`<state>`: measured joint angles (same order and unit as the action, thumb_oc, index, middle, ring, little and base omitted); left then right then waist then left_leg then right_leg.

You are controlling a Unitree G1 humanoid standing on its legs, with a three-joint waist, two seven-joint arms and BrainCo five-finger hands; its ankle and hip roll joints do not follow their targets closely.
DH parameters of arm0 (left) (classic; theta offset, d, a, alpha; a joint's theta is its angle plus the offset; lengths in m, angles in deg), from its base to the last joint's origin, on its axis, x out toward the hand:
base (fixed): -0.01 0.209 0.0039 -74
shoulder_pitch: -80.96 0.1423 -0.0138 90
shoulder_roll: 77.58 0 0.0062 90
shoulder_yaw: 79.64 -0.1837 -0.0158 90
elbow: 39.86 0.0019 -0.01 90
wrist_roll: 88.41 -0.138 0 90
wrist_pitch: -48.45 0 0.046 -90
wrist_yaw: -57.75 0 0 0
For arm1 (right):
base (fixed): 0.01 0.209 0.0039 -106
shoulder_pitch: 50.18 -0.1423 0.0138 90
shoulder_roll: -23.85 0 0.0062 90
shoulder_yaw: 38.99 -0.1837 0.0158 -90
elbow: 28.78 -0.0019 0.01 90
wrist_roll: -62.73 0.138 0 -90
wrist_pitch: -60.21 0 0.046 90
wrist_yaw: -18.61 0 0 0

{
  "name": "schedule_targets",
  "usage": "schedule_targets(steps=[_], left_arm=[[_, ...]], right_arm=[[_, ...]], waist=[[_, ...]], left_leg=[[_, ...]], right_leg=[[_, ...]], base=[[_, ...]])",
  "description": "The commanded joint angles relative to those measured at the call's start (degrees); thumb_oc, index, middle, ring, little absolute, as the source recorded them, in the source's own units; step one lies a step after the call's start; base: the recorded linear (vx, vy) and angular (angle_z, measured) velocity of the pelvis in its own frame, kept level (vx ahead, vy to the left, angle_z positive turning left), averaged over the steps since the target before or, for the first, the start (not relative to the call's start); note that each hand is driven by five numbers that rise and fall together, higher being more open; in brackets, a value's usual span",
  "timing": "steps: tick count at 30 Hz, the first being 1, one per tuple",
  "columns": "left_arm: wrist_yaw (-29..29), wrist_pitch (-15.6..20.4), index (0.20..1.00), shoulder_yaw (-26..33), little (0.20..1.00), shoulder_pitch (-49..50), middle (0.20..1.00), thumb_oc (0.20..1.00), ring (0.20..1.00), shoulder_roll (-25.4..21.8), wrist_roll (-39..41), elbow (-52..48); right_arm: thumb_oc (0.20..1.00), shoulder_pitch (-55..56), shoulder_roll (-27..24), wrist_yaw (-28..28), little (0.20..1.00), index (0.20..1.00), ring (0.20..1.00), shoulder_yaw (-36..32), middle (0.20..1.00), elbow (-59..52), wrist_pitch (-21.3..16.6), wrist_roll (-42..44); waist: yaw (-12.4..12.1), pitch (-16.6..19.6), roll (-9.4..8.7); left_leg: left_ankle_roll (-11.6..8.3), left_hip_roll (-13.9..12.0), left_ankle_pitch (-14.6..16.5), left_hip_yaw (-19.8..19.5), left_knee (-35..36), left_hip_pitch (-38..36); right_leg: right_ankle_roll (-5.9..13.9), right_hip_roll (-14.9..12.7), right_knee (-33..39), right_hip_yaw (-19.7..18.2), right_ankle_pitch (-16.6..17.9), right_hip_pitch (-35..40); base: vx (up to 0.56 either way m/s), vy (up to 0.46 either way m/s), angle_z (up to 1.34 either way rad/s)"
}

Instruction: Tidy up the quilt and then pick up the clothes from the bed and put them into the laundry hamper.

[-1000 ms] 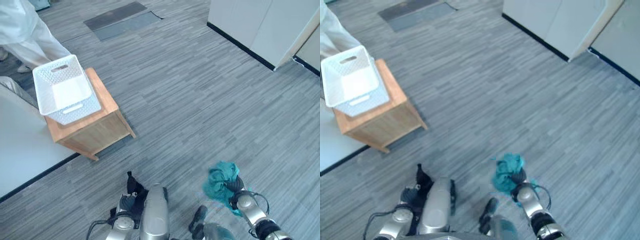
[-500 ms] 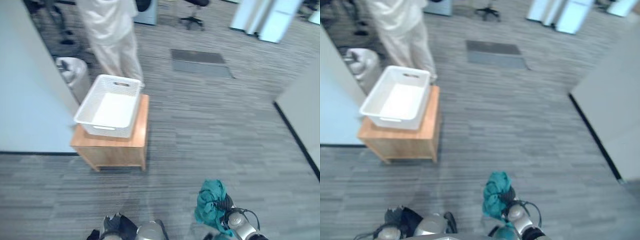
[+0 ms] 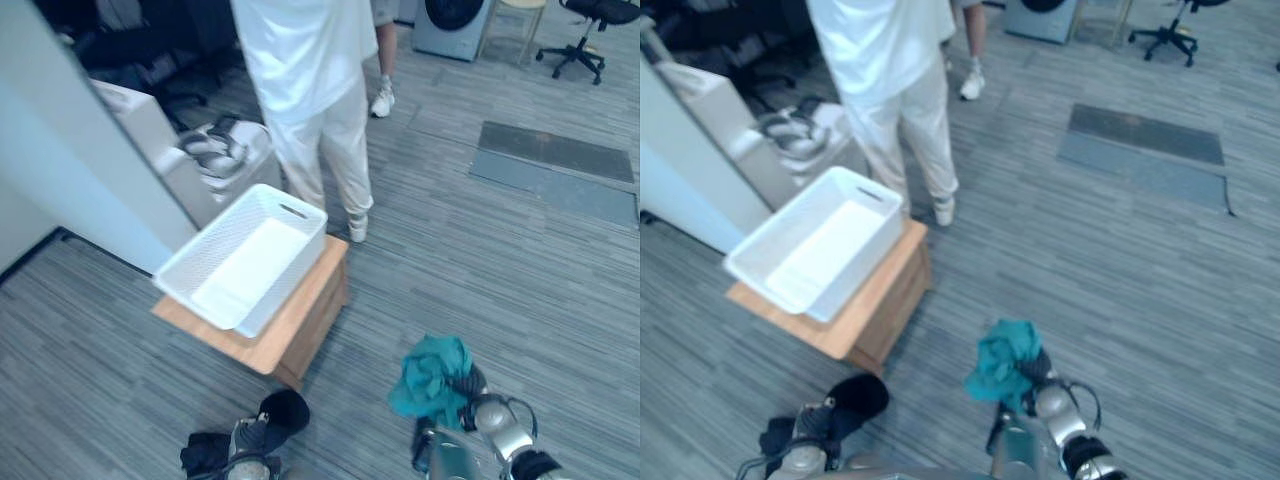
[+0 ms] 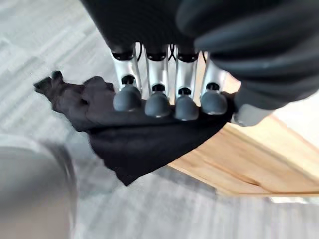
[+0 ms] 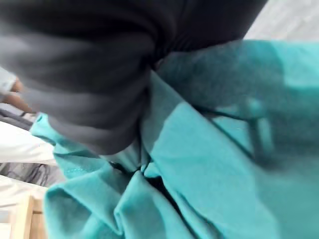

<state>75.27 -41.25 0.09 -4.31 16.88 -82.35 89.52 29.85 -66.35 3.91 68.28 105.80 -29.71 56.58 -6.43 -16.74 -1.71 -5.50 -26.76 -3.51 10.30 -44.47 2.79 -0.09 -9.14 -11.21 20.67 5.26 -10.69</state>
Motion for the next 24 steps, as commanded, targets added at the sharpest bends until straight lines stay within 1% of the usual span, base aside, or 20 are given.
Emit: schedule_targets(steps=[1,2,3,4,5,7,8,9,10,11,12,13,14,15,16,17,19,20,21,24], left_arm=[[-0.8,2.7,0.200,-0.9,0.200,-1.8,0.200,0.200,0.200,-5.4,-1.2,-4.6],[-0.8,2.7,0.200,-0.9,0.200,-1.8,0.200,0.200,0.200,-5.4,-1.2,-4.7],[-1.5,1.8,0.200,-0.2,0.200,-1.7,0.200,0.200,0.200,-6.0,-2.0,-4.7],[-3.7,1.3,0.200,2.0,0.200,-2.5,0.200,0.200,0.200,-10.1,-2.7,-4.6],[-3.2,2.0,0.200,2.2,0.200,-2.9,0.200,0.200,0.200,-9.1,-2.1,-5.3],[-3.1,1.8,0.200,2.6,0.200,-2.4,0.200,0.200,0.200,-8.8,-2.1,-5.3],[-2.5,1.5,0.200,2.9,0.200,-1.6,0.200,0.200,0.200,-7.3,-1.6,-4.5],[-2.1,0.7,0.200,3.6,0.200,-1.1,0.200,0.200,0.200,-7.2,-2.2,-3.4],[-2.0,0.6,0.200,3.8,0.200,-0.4,0.200,0.200,0.200,-7.3,-2.1,-2.9],[-2.0,0.6,0.200,3.9,0.200,-0.4,0.200,0.200,0.200,-7.3,-2.1,-2.9],[-1.6,0.4,0.200,4.0,0.200,-0.1,0.200,0.200,0.200,-7.7,-2.0,-2.3],[-0.8,0.3,0.200,4.0,0.200,0.2,0.200,0.200,0.200,-7.8,-2.6,-0.9],[-0.7,0.4,0.200,4.0,0.200,0.2,0.200,0.200,0.200,-7.8,-2.6,-0.9],[-0.6,0.7,0.200,3.7,0.200,0.0,0.200,0.200,0.200,-7.8,-2.6,-0.4],[-0.6,1.2,0.200,3.0,0.200,-0.3,0.200,0.200,0.200,-7.6,-2.5,0.2],[-0.6,1.2,0.200,3.0,0.200,-0.3,0.200,0.200,0.200,-7.6,-2.5,0.2],[-1.0,2.3,0.200,2.3,0.200,-1.4,0.200,0.200,0.200,-7.8,-2.8,0.2],[-1.0,2.3,0.200,2.3,0.200,-1.4,0.200,0.200,0.200,-7.9,-2.8,0.2],[-1.2,2.5,0.200,2.8,0.200,-1.3,0.200,0.200,0.200,-7.9,-2.3,0.1],[-2.4,3.9,0.200,3.7,0.200,0.5,0.200,0.200,0.200,-7.8,-1.8,-3.8]], right_arm=[[0.200,-0.4,1.2,-0.4,0.200,0.200,0.200,0.2,0.200,-3.8,-2.0,0.4],[0.200,-0.4,1.2,-0.4,0.200,0.200,0.200,0.2,0.200,-3.8,-2.0,0.4],[0.200,-0.3,1.0,0.1,0.200,0.200,0.200,-0.2,0.200,-3.6,-2.2,-0.5],[0.200,-0.7,-13.1,9.6,0.200,0.200,0.200,-8.9,0.200,4.8,-0.7,6.7],[0.200,4.1,-6.9,6.2,0.200,0.200,0.200,-5.6,0.200,-2.1,-2.9,3.8],[0.200,4.6,-4.2,5.6,0.200,0.200,0.200,-3.5,0.200,-3.9,-2.4,2.0],[0.200,4.6,-2.0,4.5,0.200,0.200,0.200,-2.0,0.200,-3.7,-2.4,0.3],[0.200,5.5,-0.2,4.0,0.200,0.200,0.200,-2.4,0.200,-4.6,-2.6,-1.1],[0.200,5.7,0.1,4.3,0.200,0.200,0.200,-2.3,0.200,-6.5,-2.8,-1.4],[0.200,5.8,0.0,4.3,0.200,0.200,0.200,-2.3,0.200,-6.7,-2.7,-1.4],[0.200,6.0,0.6,4.6,0.200,0.200,0.200,-2.0,0.200,-7.8,-2.7,-1.7],[0.200,7.2,1.2,5.0,0.200,0.200,0.200,-2.4,0.200,-9.1,-2.6,-1.6],[0.200,7.3,1.2,5.0,0.200,0.200,0.200,-2.3,0.200,-9.2,-2.5,-1.6],[0.200,7.7,1.3,5.0,0.200,0.200,0.200,-2.4,0.200,-9.5,-2.6,-1.3],[0.200,8.5,1.6,4.8,0.200,0.200,0.200,-2.6,0.200,-9.9,-2.5,-0.6],[0.200,8.5,1.5,4.8,0.200,0.200,0.200,-2.6,0.200,-10.0,-2.5,-0.6],[0.200,9.9,0.9,4.6,0.200,0.200,0.200,-3.3,0.200,-10.7,-2.3,0.4],[0.200,9.9,0.9,4.6,0.200,0.200,0.200,-3.3,0.200,-10.7,-2.3,0.4],[0.200,9.9,1.0,4.8,0.200,0.200,0.200,-3.4,0.200,-10.5,-2.0,0.0],[0.200,9.3,-0.4,5.5,0.200,0.200,0.200,-3.5,0.200,-10.3,-1.9,-1.8]], waist=[[-1.6,-2.2,-1.27],[-1.6,-2.2,-1.32],[-1.2,-0.1,-0.90],[0.5,1.3,-3.02],[2.0,0.6,-2.79],[2.1,1.1,-3.18],[1.3,1.4,-3.08],[1.9,2.1,-3.11],[2.5,1.8,-2.83],[2.6,1.9,-2.95],[3.6,1.5,-2.69],[5.6,0.7,-2.30],[5.6,0.9,-2.30],[6.2,0.6,-2.16],[8.1,0.4,-1.62],[8.2,0.5,-1.55],[9.8,0.6,-1.62],[9.8,0.6,-1.64],[9.5,0.7,-1.77],[8.2,1.4,-1.29]], left_leg=[[3.48,9.3,15.9,17.0,17.8,-1.6],[3.51,9.4,15.9,17.0,17.9,-1.6],[2.70,10.9,11.6,30.2,28.1,0.2],[2.30,8.7,10.4,36.9,29.4,-1.5],[2.91,8.1,9.1,41.0,32.1,-4.2],[3.59,10.0,9.5,40.9,34.3,-5.6],[3.79,12.0,9.7,39.1,35.4,-5.6],[4.75,14.8,9.6,38.4,42.7,-8.7],[5.57,16.0,10.3,36.7,44.7,-10.4],[5.71,16.3,10.1,36.7,45.1,-10.4],[6.02,17.0,10.2,35.8,47.4,-11.7],[5.50,17.1,10.1,31.1,49.3,-12.5],[5.47,17.1,10.1,31.0,49.3,-12.4],[5.05,17.2,9.8,28.8,49.3,-12.1],[4.37,17.2,9.8,24.3,49.5,-11.5],[4.38,17.1,9.8,24.2,49.5,-11.5],[4.28,18.1,9.4,18.3,49.5,-10.7],[4.28,18.1,9.4,18.3,49.5,-10.8],[3.98,18.3,9.0,17.9,49.4,-11.5],[1.67,16.7,6.9,17.5,49.5,-11.7]], right_leg=[[6.34,-1.1,12.0,8.5,-8.3,15.7],[6.36,-1.2,12.0,8.5,-8.2,15.7],[6.59,0.8,13.6,14.4,-9.6,19.4],[6.79,1.7,13.4,17.4,-10.2,20.4],[6.49,2.1,12.2,18.8,-10.3,21.1],[6.66,1.9,12.0,19.2,-9.7,21.8],[6.78,1.8,10.9,19.7,-9.9,22.5],[8.00,0.2,3.0,21.3,-9.6,20.7],[9.09,-0.7,-3.6,20.3,-8.9,19.0],[9.21,-1.2,-4.2,20.3,-9.2,18.8],[10.23,-2.4,-11.5,17.7,-9.0,15.3],[10.31,-1.9,-12.8,8.9,-11.3,9.7],[10.26,-1.9,-12.8,9.0,-11.4,9.6],[9.41,-1.5,-9.0,5.4,-12.9,9.5],[8.11,-1.0,-0.9,-2.9,-13.0,8.3],[8.12,-1.0,-0.6,-2.8,-12.8,8.5],[7.67,0.3,8.9,-15.6,-10.5,9.1],[7.68,0.3,9.0,-15.6,-10.5,9.2],[7.70,0.0,9.8,-13.6,-9.7,10.2],[7.89,1.2,15.6,-9.6,-7.2,14.1]], base=[[0.11,-0.061,0.84],[0.38,-0.228,1.12],[0.39,-0.309,0.62],[0.52,-0.337,1.14],[0.32,-0.138,1.52],[0.20,0.070,1.37],[0.27,0.173,0.31],[0.38,0.232,0.09],[0.26,0.163,0.27],[0.16,0.115,0.84],[0.16,0.030,1.34],[0.17,0.017,1.16],[0.16,-0.061,1.16],[0.17,-0.170,1.39],[0.17,-0.165,1.56],[0.20,-0.199,1.58],[0.13,-0.200,1.62],[0.11,-0.214,1.70],[0.09,-0.151,1.25],[0.14,-0.344,0.30]])
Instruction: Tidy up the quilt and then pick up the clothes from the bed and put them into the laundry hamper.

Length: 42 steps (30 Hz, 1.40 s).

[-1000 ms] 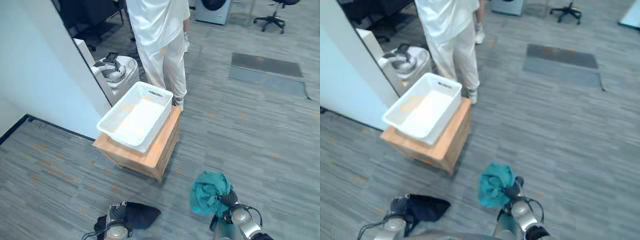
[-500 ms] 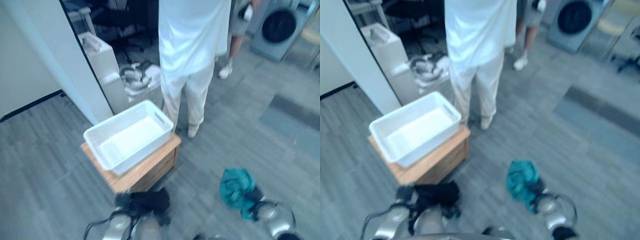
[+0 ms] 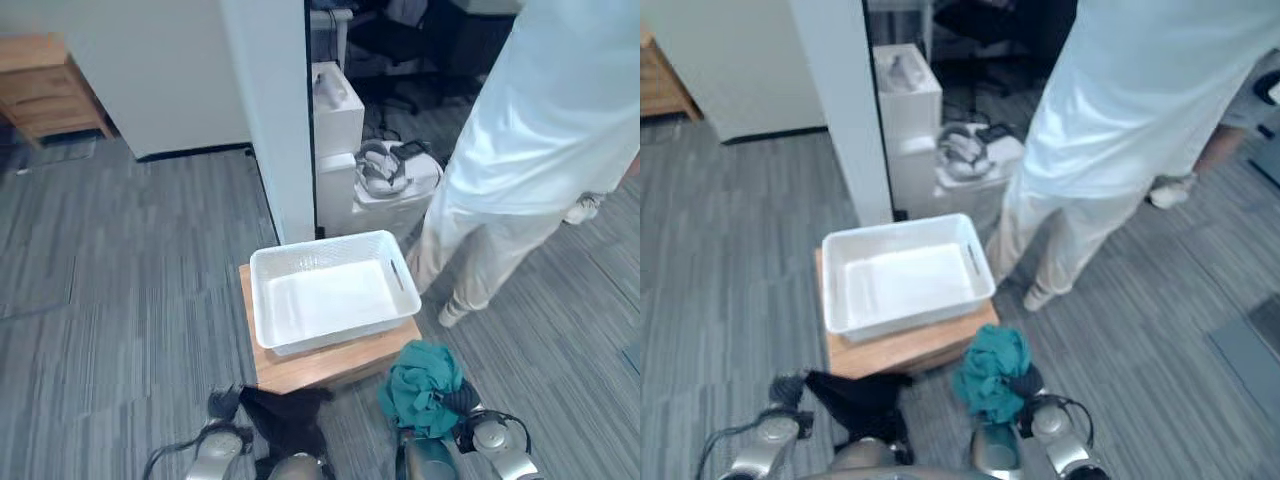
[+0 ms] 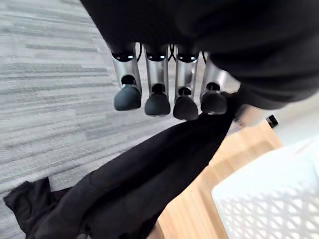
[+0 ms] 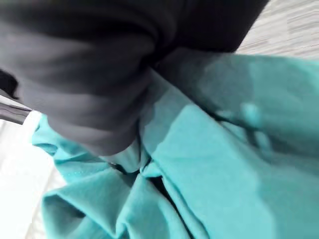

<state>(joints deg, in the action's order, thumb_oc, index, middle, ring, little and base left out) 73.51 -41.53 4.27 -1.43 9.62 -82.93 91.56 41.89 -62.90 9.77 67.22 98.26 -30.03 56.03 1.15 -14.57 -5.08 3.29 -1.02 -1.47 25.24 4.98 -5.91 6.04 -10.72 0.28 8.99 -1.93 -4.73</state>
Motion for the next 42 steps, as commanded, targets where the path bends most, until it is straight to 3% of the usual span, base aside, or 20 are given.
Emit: schedule_targets(steps=[1,9,11,12,13,14,19,23,26,28,29,30,31,32,33,34,35,36,37,42], left_arm=[[-1.1,4.9,0.200,-0.2,0.200,-1.8,0.200,0.200,0.200,-1.0,-1.4,-8.4],[-6.5,12.1,0.200,6.8,0.200,3.8,0.200,0.200,0.200,-7.3,8.8,-35.2],[-8.5,14.4,0.200,9.2,0.200,2.7,0.200,0.200,0.200,-10.0,12.1,-42.1],[-8.5,14.3,0.200,9.2,0.200,2.7,0.200,0.200,0.200,-10.0,12.2,-42.2],[-9.5,15.9,0.200,11.9,0.200,2.1,0.200,0.200,0.200,-11.8,14.3,-48.0],[-10.1,16.4,0.200,12.9,0.200,1.6,0.200,0.200,0.200,-12.0,16.0,-48.9],[-10.7,18.2,0.200,15.4,0.200,-1.8,0.200,0.200,0.200,-13.0,17.0,-52.9],[-8.2,19.4,0.200,15.8,0.200,-7.0,0.200,0.200,0.200,-13.0,14.9,-56.1],[-4.3,19.8,0.200,15.9,0.200,-12.1,0.200,0.200,0.200,-15.3,11.7,-56.2],[3.8,18.6,0.200,14.8,0.200,-21.7,0.200,0.200,0.200,-20.4,3.8,-53.1],[4.0,18.7,0.200,14.4,0.200,-22.1,0.200,0.200,0.200,-20.5,3.7,-52.8],[8.9,16.4,0.200,12.1,0.200,-29.9,0.200,0.200,0.200,-24.5,-3.5,-49.7],[9.1,16.4,0.200,11.7,0.200,-30.4,0.200,0.200,0.200,-24.6,-3.6,-49.4],[12.5,13.5,0.200,7.8,0.200,-39.5,0.200,0.200,0.200,-27.9,-8.2,-43.0],[12.9,12.0,0.200,3.9,0.200,-46.0,0.200,0.200,0.200,-30.0,-10.6,-37.8],[12.9,12.0,0.200,3.8,0.200,-46.1,0.200,0.200,0.200,-30.0,-10.6,-37.7],[14.0,9.6,0.200,-2.4,0.200,-55.9,0.200,0.200,0.200,-31.2,-12.7,-29.2],[14.1,9.6,0.200,-2.5,0.200,-56.0,0.200,0.200,0.200,-31.2,-12.7,-29.1],[14.1,7.5,0.200,-8.0,0.200,-63.7,0.200,0.200,0.200,-33.6,-14.4,-22.3],[15.0,5.2,0.200,-12.8,0.200,-71.1,0.200,0.200,0.200,-37.4,-16.9,-16.1]], right_arm=[[0.200,-2.4,-4.5,-0.1,0.200,0.200,0.200,-2.7,0.200,-3.4,-1.9,-1.5],[0.200,0.7,-9.8,1.9,0.200,0.200,0.200,-5.8,0.200,-7.0,-3.2,-2.8],[0.200,1.4,-10.9,1.7,0.200,0.200,0.200,-7.1,0.200,-6.9,-3.3,-3.4],[0.200,1.4,-10.9,1.7,0.200,0.200,0.200,-7.1,0.200,-6.9,-3.3,-3.4],[0.200,2.0,-10.8,1.7,0.200,0.200,0.200,-8.0,0.200,-6.5,-3.6,-4.5],[0.200,1.9,-10.8,1.7,0.200,0.200,0.200,-7.8,0.200,-6.2,-3.7,-5.0],[0.200,2.5,-9.5,2.5,0.200,0.200,0.200,-6.1,0.200,-4.6,-4.6,-7.1],[0.200,2.9,-8.1,2.5,0.200,0.200,0.200,-4.4,0.200,-2.6,-4.5,-8.1],[0.200,3.2,-7.5,2.6,0.200,0.200,0.200,-3.3,0.200,-1.5,-4.4,-8.2],[0.200,3.6,-7.6,2.6,0.200,0.200,0.200,-1.5,0.200,-0.7,-4.4,-8.2],[0.200,3.5,-7.5,2.6,0.200,0.200,0.200,-1.7,0.200,-0.6,-4.4,-8.2],[0.200,3.9,-8.1,2.7,0.200,0.200,0.200,-0.4,0.200,-0.2,-4.5,-8.0],[0.200,3.8,-7.9,2.7,0.200,0.200,0.200,-0.5,0.200,-0.1,-4.5,-8.0],[0.200,4.4,-8.7,3.3,0.200,0.200,0.200,1.4,0.200,0.2,-4.6,-7.6],[0.200,4.3,-9.1,3.6,0.200,0.200,0.200,2.0,0.200,0.6,-4.8,-7.2],[0.200,4.3,-9.0,3.6,0.200,0.200,0.200,1.9,0.200,0.6,-4.8,-7.2],[0.200,4.5,-9.6,3.9,0.200,0.200,0.200,3.0,0.200,0.9,-5.0,-5.8],[0.200,4.5,-9.6,3.9,0.200,0.200,0.200,3.0,0.200,1.0,-5.0,-5.8],[0.200,4.5,-10.6,4.2,0.200,0.200,0.200,3.3,0.200,0.8,-4.9,-4.6],[0.200,5.2,-10.2,5.0,0.200,0.200,0.200,3.7,0.200,1.2,-4.3,-2.7]], waist=[[0.3,-0.4,2.33],[-1.9,-0.8,4.39],[-1.8,-1.3,4.19],[-1.8,-1.2,4.16],[-0.7,-0.8,4.68],[-0.6,-0.6,5.02],[0.4,1.8,6.37],[1.4,3.2,6.91],[2.1,3.7,7.02],[3.6,4.5,7.28],[3.5,4.4,7.19],[5.0,5.0,7.40],[4.8,4.9,7.31],[6.7,5.4,7.39],[7.4,5.6,7.26],[7.3,5.5,7.21],[9.0,5.7,7.24],[9.0,5.7,7.20],[10.5,5.8,7.47],[11.9,6.3,8.08]], left_leg=[[-7.54,-9.4,4.6,2.2,0.0,-2.9],[-9.92,-11.0,0.9,-1.9,-0.9,-0.4],[-9.86,-10.9,3.7,0.7,-6.8,1.1],[-9.83,-10.9,3.6,0.7,-6.8,1.3],[-9.77,-11.5,3.9,4.7,-7.3,0.1],[-10.14,-11.6,3.2,5.7,-6.6,-0.2],[-10.32,-10.8,2.2,6.2,-0.6,-5.1],[-10.52,-11.1,2.5,5.9,0.0,-6.6],[-10.49,-11.1,2.8,5.6,0.0,-7.1],[-10.53,-11.0,3.2,5.6,0.0,-7.3],[-10.52,-11.0,3.2,5.5,0.0,-7.3],[-10.54,-10.9,3.5,5.6,0.0,-7.3],[-10.54,-10.9,3.5,5.6,0.0,-7.3],[-10.62,-10.8,3.7,6.0,0.0,-7.6],[-10.71,-10.7,3.6,6.2,0.0,-7.5],[-10.71,-10.7,3.6,6.3,0.0,-7.6],[-10.86,-10.7,3.4,6.9,0.0,-7.3],[-10.86,-10.6,3.4,6.9,0.0,-7.3],[-11.05,-10.5,3.2,7.9,0.0,-7.1],[-11.55,-10.3,4.2,9.3,0.0,-7.7]], right_leg=[[1.78,2.9,4.7,3.0,0.0,8.9],[0.69,3.9,4.7,6.1,-1.8,10.2],[0.34,2.7,4.7,8.9,-1.9,10.4],[0.29,2.7,4.7,8.9,-1.8,10.2],[-0.10,2.7,4.7,11.1,-2.2,10.9],[-0.49,2.8,4.7,11.6,-2.4,11.4],[-0.36,3.6,4.7,13.1,-2.1,12.8],[-0.60,3.7,4.7,13.2,-2.0,13.8],[-0.48,3.5,4.7,13.2,-1.9,14.2],[-0.19,3.6,4.7,12.7,-1.5,14.1],[-0.18,3.6,4.7,12.7,-1.5,14.1],[0.19,3.7,4.7,12.2,-1.4,13.8],[0.19,3.6,4.7,12.2,-1.4,13.8],[0.77,3.7,4.7,11.4,-1.0,13.6],[1.13,3.7,4.7,11.1,-0.7,13.3],[1.13,3.7,4.7,11.1,-0.7,13.3],[1.76,3.7,4.7,10.8,-0.3,12.7],[1.76,3.7,4.7,10.7,-0.3,12.7],[2.43,3.5,4.7,10.6,0.3,11.9],[3.77,3.0,4.7,10.1,0.1,11.6]], base=[[0.12,-0.224,0.01],[0.00,-0.162,0.14],[-0.14,-0.123,0.28],[-0.10,-0.065,0.76],[-0.05,-0.021,0.68],[-0.04,-0.020,0.71],[0.04,0.000,0.27],[0.00,0.000,0.08],[0.00,0.000,0.00],[0.00,0.001,-0.02],[0.02,0.012,-0.05],[0.01,0.010,-0.08],[0.03,0.016,-0.09],[0.03,0.004,-0.10],[0.03,0.004,-0.05],[0.01,-0.004,-0.08],[0.00,-0.002,-0.11],[-0.01,0.002,-0.17],[0.06,0.031,-0.23],[0.05,0.013,-0.29]])
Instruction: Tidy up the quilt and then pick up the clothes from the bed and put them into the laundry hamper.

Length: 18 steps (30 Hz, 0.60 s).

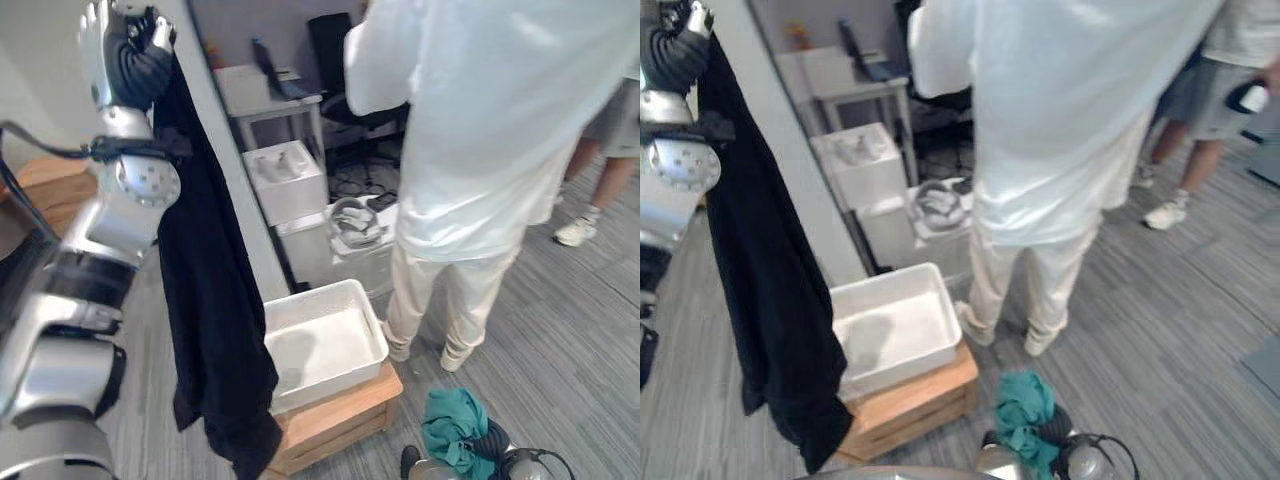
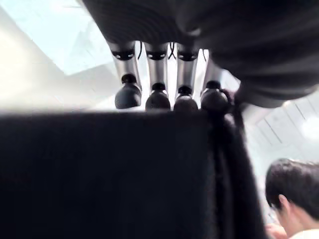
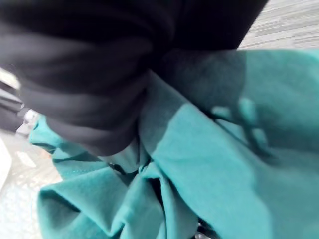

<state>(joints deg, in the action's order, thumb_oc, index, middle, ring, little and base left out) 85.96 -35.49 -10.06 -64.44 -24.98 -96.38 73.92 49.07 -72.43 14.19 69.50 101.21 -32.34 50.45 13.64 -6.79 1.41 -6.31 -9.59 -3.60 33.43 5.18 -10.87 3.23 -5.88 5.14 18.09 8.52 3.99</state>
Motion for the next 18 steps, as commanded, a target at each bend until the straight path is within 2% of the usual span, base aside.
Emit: schedule_targets(steps=[1,9,10,12,14,15,17,18], left_arm=[[2.3,-0.9,0.200,0.6,0.200,-8.5,0.200,0.200,0.200,-2.8,-3.6,2.5],[1.0,-0.7,0.200,2.0,0.200,-3.7,0.200,0.200,0.200,3.1,-3.0,-1.7],[0.7,-0.4,0.200,3.3,0.200,-0.7,0.200,0.200,0.200,4.9,-2.8,-3.6],[-1.0,0.8,0.200,6.9,0.200,9.9,0.200,0.200,0.200,11.5,-0.8,-10.6],[-1.6,0.9,0.200,7.8,0.200,13.2,0.200,0.200,0.200,12.9,-0.6,-12.6],[-3.3,1.7,0.200,8.8,0.200,20.5,0.200,0.200,0.200,16.9,-0.1,-15.0],[-4.1,1.5,0.200,9.5,0.200,23.4,0.200,0.200,0.200,17.5,-0.1,-16.1],[-5.1,1.1,0.200,10.5,0.200,29.3,0.200,0.200,0.200,20.8,1.0,-15.5]], right_arm=[[0.200,-1.9,-0.4,0.6,0.200,0.200,0.200,1.3,0.200,-1.4,-2.1,3.3],[0.200,-3.5,0.7,-1.2,0.200,0.200,0.200,-0.1,0.200,0.1,-0.8,4.5],[0.200,-4.0,0.9,-1.5,0.200,0.200,0.200,-0.3,0.200,-0.3,-0.3,4.3],[0.200,-5.9,1.7,-2.6,0.200,0.200,0.200,-0.4,0.200,-1.1,0.5,3.8],[0.200,-6.1,2.0,-2.8,0.200,0.200,0.200,-0.6,0.200,-1.6,0.8,3.6],[0.200,-6.5,2.8,-3.2,0.200,0.200,0.200,-0.8,0.200,-2.2,1.2,3.2],[0.200,-6.4,3.0,-3.3,0.200,0.200,0.200,-0.9,0.200,-2.6,1.5,2.8],[0.200,-6.7,3.6,-3.7,0.200,0.200,0.200,-1.2,0.200,-2.7,1.8,2.5]], waist=[[-0.3,-1.5,1.53],[0.7,-3.9,1.09],[0.6,-4.6,1.05],[0.0,-7.1,0.50],[-0.2,-7.6,0.26],[-0.8,-9.1,-0.53],[-0.9,-9.3,-0.76],[-1.6,-10.4,-1.46]], left_leg=[[-2.03,-1.7,6.3,1.4,-0.2,-2.6],[-2.22,-2.1,5.5,2.2,-0.2,-0.8],[-2.14,-2.1,5.5,2.3,-0.2,-0.5],[-1.87,-2.0,5.5,2.4,-0.2,0.4],[-1.81,-2.0,5.5,2.3,-0.2,0.8],[-1.74,-2.1,5.4,2.1,-0.2,1.7],[-1.70,-2.2,5.4,2.1,-0.2,2.3],[-1.60,-2.4,5.2,1.8,-0.2,3.5]], right_leg=[[6.71,-1.9,-0.1,0.9,-10.2,2.8],[6.51,-2.5,-0.1,1.9,-9.7,1.1],[6.35,-2.6,-0.1,1.9,-9.7,0.8],[6.13,-3.0,-0.1,1.7,-9.4,-0.1],[6.07,-3.0,-0.1,1.5,-9.4,-0.6],[5.99,-3.2,-0.1,1.4,-9.2,-1.5],[5.97,-3.2,-0.1,1.2,-9.1,-2.1],[5.87,-3.3,-0.1,1.1,-8.9,-3.1]], base=[[0.04,-0.012,-0.23],[-0.02,-0.014,0.03],[-0.05,0.014,0.04],[-0.08,0.011,-0.05],[-0.04,-0.004,-0.04],[-0.05,-0.010,0.02],[-0.06,-0.009,-0.07],[-0.06,-0.007,0.01]])
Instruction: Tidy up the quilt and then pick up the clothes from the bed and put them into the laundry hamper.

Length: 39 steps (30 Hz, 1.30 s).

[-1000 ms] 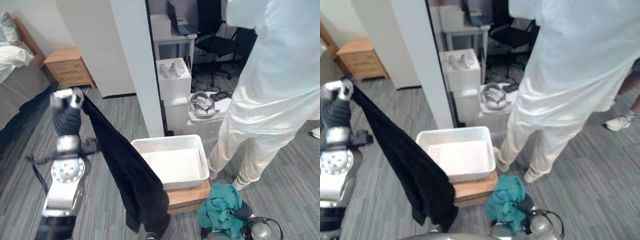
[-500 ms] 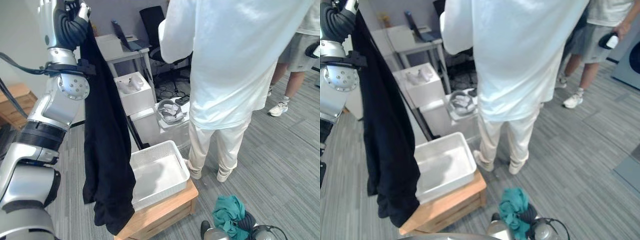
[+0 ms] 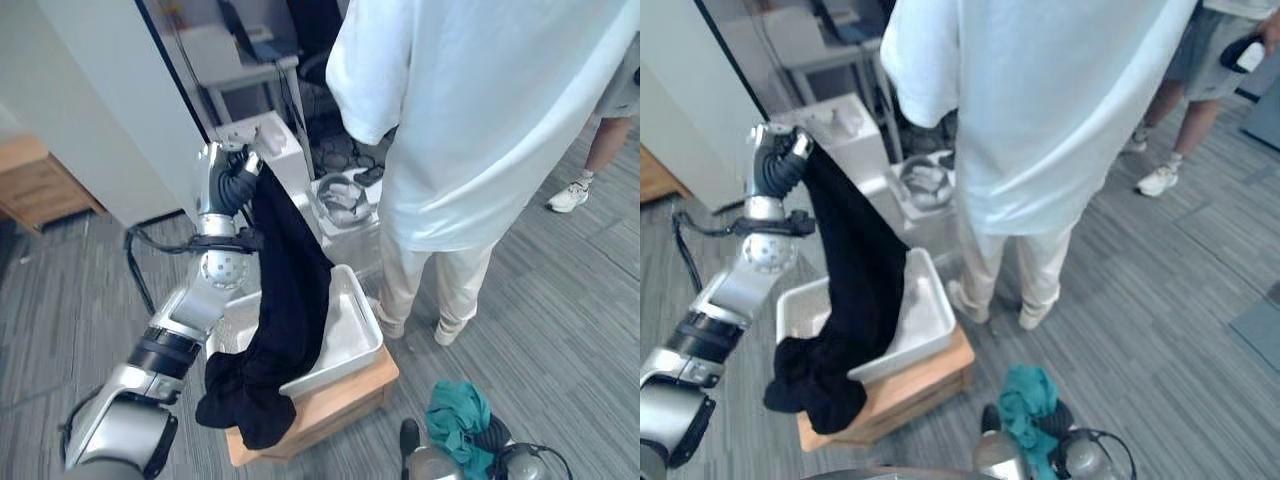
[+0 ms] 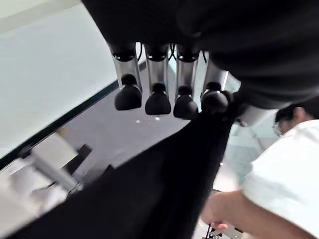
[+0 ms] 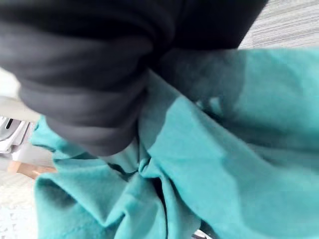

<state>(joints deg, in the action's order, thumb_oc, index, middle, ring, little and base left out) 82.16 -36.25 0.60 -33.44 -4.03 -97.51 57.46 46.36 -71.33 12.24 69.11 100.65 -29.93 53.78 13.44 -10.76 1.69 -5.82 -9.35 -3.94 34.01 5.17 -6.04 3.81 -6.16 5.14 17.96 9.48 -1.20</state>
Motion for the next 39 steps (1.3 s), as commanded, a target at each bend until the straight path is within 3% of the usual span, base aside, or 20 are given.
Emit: schedule_targets(steps=[1,5,6,7,8,13,20,22,23,26,30,31,33,35,39], left_arm=[[-1.7,1.5,0.200,0.4,0.200,0.1,0.200,0.200,0.200,0.3,2.4,1.1],[-2.9,-0.6,0.200,1.3,0.200,5.7,0.200,0.200,0.200,2.9,2.5,5.8],[-3.3,-1.6,0.467,2.2,0.467,7.9,0.467,0.467,0.467,3.6,3.4,7.6],[-3.3,-1.6,0.467,2.2,0.467,8.0,0.467,0.467,0.467,3.6,3.4,7.6],[-4.0,-1.8,1.000,2.4,1.000,8.8,1.000,1.000,1.000,4.0,4.3,8.8],[-5.7,-1.2,1.000,7.8,1.000,13.6,1.000,1.000,1.000,6.9,18.8,17.8],[-7.6,3.8,1.000,14.5,1.000,23.1,1.000,1.000,1.000,2.2,20.6,10.2],[-7.4,4.4,1.000,15.9,1.000,25.0,1.000,1.000,1.000,1.8,20.2,8.2],[-7.4,4.4,1.000,15.9,1.000,25.1,1.000,1.000,1.000,1.8,20.1,8.1],[-7.9,4.1,1.000,18.3,1.000,29.6,1.000,1.000,1.000,3.5,21.5,7.0],[-9.2,3.3,1.000,18.4,1.000,33.6,1.000,1.000,1.000,6.0,23.9,7.7],[-10.7,2.6,1.000,18.1,1.000,36.6,1.000,1.000,1.000,8.4,26.8,8.9],[-11.1,2.6,1.000,17.8,1.000,37.7,1.000,1.000,1.000,9.3,27.6,9.0],[-12.9,2.0,1.000,16.7,1.000,41.1,1.000,1.000,1.000,11.9,30.9,10.6],[-14.0,1.1,1.000,15.1,1.000,42.0,1.000,1.000,1.000,13.5,31.8,16.8]], right_arm=[[0.200,-3.9,2.8,-2.0,0.200,0.200,0.200,-1.1,0.200,-2.2,-0.4,-1.0],[0.200,-4.4,3.5,-2.6,0.200,0.200,0.200,-1.6,0.200,-1.9,0.0,-1.4],[0.200,-4.4,3.5,-2.4,0.200,0.200,0.200,-1.8,0.200,-2.0,0.3,-1.9],[0.200,-4.3,3.5,-2.4,0.200,0.200,0.200,-1.7,0.200,-2.1,0.3,-1.9],[0.200,-4.3,3.3,-2.5,0.200,0.200,0.200,-1.9,0.200,-2.0,0.5,-2.0],[0.200,-4.3,0.1,-3.3,0.200,0.200,0.200,-4.6,0.200,-8.8,0.9,-2.7],[0.200,-5.7,-7.9,-3.7,0.200,0.200,0.200,-10.2,0.200,-27.4,-2.5,-3.9],[0.200,-7.2,-9.2,-3.6,0.200,0.200,0.200,-10.9,0.200,-31.3,-3.8,-3.9],[0.200,-7.1,-9.2,-3.6,0.200,0.200,0.200,-10.9,0.200,-31.4,-3.7,-3.9],[0.200,-11.3,-10.5,-2.7,0.200,0.200,0.200,-10.0,0.200,-36.5,-4.7,-5.3],[0.200,-15.2,-10.7,-2.2,0.200,0.200,0.200,-8.0,0.200,-38.1,-4.4,-6.5],[0.200,-19.2,-10.6,-1.9,0.200,0.200,0.200,-6.2,0.200,-38.3,-3.8,-7.2],[0.200,-21.0,-10.4,-2.1,0.200,0.200,0.200,-5.3,0.200,-37.7,-3.5,-7.7],[0.200,-27.0,-9.6,-2.4,0.200,0.200,0.200,-2.0,0.200,-34.9,-2.6,-8.9],[0.200,-33.4,-8.1,-3.1,0.200,0.200,0.200,1.4,0.200,-29.7,-2.1,-9.1]], waist=[[-1.7,-6.5,-2.00],[-2.8,-7.7,-2.90],[-3.1,-7.9,-3.03],[-3.1,-7.8,-3.01],[-3.3,-7.8,-3.04],[-4.2,-6.6,-2.86],[-7.1,-3.2,-2.50],[-8.4,-2.5,-2.86],[-8.3,-2.4,-2.69],[-11.1,-1.5,-3.36],[-12.8,-1.4,-3.74],[-14.6,-1.7,-4.14],[-15.1,-1.8,-4.21],[-17.8,-2.4,-4.70],[-20.4,-3.7,-4.90]], left_leg=[[-2.06,-2.8,5.4,1.2,-0.2,-0.7],[-2.01,-3.2,5.1,0.8,-0.2,1.2],[-2.00,-3.4,5.1,0.9,-0.2,1.3],[-2.00,-3.4,5.1,0.9,-0.2,1.4],[-1.96,-3.4,5.1,1.0,-0.2,1.4],[-1.91,-3.5,5.5,1.1,-0.2,0.4],[-1.84,-3.3,6.4,-0.3,-0.2,-2.0],[-1.46,-3.3,5.5,-0.3,-0.2,-1.9],[-1.80,-3.2,6.5,-0.9,-0.2,-2.4],[-1.31,-3.1,5.9,-1.7,-0.2,-2.4],[-1.28,-3.2,5.9,-2.4,-0.2,-2.7],[-1.18,-3.2,5.9,-2.9,-0.2,-2.6],[-1.16,-3.2,5.9,-3.0,-0.2,-2.6],[-1.07,-3.2,5.7,-3.8,-0.2,-2.2],[-1.01,-3.3,5.3,-4.9,-0.2,-0.9]], right_leg=[[5.26,-3.0,-0.1,1.1,-9.8,1.4],[5.09,-3.0,-0.1,1.0,-9.5,-0.3],[5.07,-3.0,-0.1,1.0,-9.5,-0.6],[5.07,-3.0,-0.1,1.0,-9.4,-0.6],[5.04,-2.9,-0.1,0.9,-9.5,-0.6],[4.78,-2.6,-0.1,0.8,-9.7,0.2],[4.57,-2.3,-0.1,1.9,-10.5,3.4],[3.96,-2.4,-0.1,2.6,-9.9,3.8],[4.46,-2.4,-0.1,2.4,-10.7,4.3],[3.66,-2.5,-0.1,3.7,-10.2,5.2],[3.43,-2.6,-0.1,4.4,-10.4,6.0],[3.19,-2.5,-0.1,4.6,-10.5,6.4],[3.13,-2.5,-0.1,4.8,-10.5,6.6],[2.92,-2.6,-0.1,5.5,-10.6,6.8],[2.83,-2.6,-0.1,6.3,-10.6,6.4]], base=[[-0.08,-0.015,0.06],[-0.05,0.000,0.03],[0.00,0.000,0.00],[0.00,0.000,0.00],[0.00,0.000,0.00],[0.02,0.024,-0.01],[0.07,0.012,-0.01],[0.04,-0.020,0.06],[-0.03,-0.023,0.07],[0.02,-0.011,0.19],[0.02,-0.004,0.18],[0.01,-0.008,0.16],[0.00,-0.003,0.06],[0.00,-0.013,0.19],[-0.03,-0.004,0.20]])
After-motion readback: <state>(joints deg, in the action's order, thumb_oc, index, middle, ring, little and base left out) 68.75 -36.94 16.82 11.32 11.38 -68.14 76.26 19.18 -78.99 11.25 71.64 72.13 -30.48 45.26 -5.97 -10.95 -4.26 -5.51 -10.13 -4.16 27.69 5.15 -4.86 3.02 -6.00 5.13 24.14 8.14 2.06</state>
